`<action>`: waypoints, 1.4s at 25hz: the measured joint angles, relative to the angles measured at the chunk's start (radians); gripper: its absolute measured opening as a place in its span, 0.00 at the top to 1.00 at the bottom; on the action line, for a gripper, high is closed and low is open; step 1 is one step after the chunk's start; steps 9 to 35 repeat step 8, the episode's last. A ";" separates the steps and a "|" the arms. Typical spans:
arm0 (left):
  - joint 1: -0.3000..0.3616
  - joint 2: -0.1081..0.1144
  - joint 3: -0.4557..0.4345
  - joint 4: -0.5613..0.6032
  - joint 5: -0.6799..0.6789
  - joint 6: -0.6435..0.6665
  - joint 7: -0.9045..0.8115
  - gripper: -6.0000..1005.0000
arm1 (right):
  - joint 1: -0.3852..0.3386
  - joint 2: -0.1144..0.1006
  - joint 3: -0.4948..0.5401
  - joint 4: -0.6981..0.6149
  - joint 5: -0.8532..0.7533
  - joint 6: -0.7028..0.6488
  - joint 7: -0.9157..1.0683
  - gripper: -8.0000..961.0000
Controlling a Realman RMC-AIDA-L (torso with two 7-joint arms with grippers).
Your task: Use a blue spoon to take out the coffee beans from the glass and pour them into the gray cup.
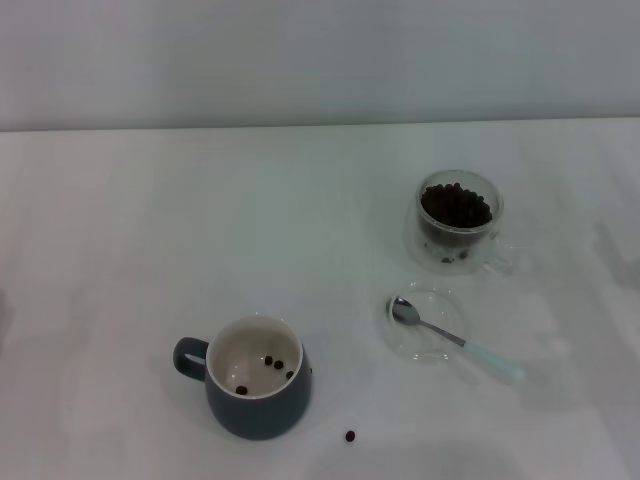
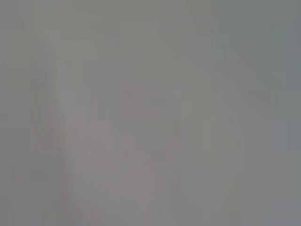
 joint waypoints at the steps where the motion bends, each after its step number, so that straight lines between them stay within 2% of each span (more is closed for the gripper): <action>1: 0.000 0.000 0.000 0.001 0.001 0.000 0.000 0.14 | 0.002 0.001 0.003 0.009 0.004 0.003 -0.079 0.15; 7: 0.009 -0.001 0.000 0.003 0.002 -0.018 -0.001 0.14 | 0.004 0.001 0.011 0.015 0.006 0.011 -0.148 0.16; 35: 0.011 -0.001 0.000 0.003 0.002 -0.019 -0.003 0.14 | 0.004 0.001 0.014 0.015 0.006 0.011 -0.148 0.16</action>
